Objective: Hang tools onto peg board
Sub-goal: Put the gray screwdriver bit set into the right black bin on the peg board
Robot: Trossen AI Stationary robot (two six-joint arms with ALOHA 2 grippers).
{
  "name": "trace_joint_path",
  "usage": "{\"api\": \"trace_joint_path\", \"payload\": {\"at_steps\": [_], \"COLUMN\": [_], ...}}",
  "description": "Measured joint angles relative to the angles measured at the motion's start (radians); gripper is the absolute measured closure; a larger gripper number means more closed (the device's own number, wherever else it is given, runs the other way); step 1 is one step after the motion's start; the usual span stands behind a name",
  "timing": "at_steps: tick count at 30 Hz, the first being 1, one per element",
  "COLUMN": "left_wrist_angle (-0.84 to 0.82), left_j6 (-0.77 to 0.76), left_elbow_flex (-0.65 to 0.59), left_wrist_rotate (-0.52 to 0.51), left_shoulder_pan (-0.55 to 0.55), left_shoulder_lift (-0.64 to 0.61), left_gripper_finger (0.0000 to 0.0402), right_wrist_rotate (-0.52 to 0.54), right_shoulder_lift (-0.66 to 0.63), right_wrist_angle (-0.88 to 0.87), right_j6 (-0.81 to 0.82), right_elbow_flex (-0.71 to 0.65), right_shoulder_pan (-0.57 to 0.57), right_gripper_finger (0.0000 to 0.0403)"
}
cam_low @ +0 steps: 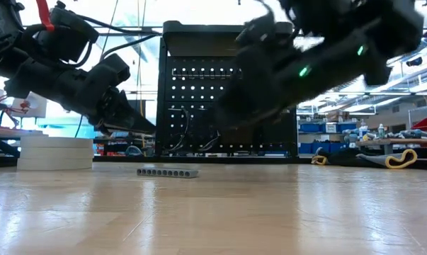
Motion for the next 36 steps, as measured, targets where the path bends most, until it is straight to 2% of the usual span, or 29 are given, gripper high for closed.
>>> {"api": "trace_joint_path", "payload": {"at_steps": [2,5,13,25,36], "left_wrist_angle": [0.008,0.019,0.014,0.017,0.017], "left_j6": [0.000,0.000,0.004,0.011,0.014], "left_elbow_flex": [0.000,0.000,0.000,0.000,0.000], "left_wrist_rotate": [0.000,0.006,0.006,0.006,0.006], "left_shoulder_pan": [0.000,0.000,0.000,0.000,0.000], "left_shoulder_lift": [0.000,0.000,0.000,0.000,0.000], "left_gripper_finger": [0.0367,0.0367,0.0367,0.0367,0.0367], "right_wrist_rotate": [0.045,0.049,-0.037,-0.065,-0.088], "right_shoulder_lift": [0.091,0.195,0.338,0.371,0.370], "right_wrist_angle": [0.084,0.175,0.238,0.201,0.144], "right_j6": [0.028,0.075,0.096,0.057,0.051], "right_elbow_flex": [0.036,0.084,0.153,0.183,0.183], "right_shoulder_pan": [0.004,-0.010,-0.053,-0.069,-0.072], "right_gripper_finger": [0.0148,0.0137,0.0143,0.0175,0.0253]}}
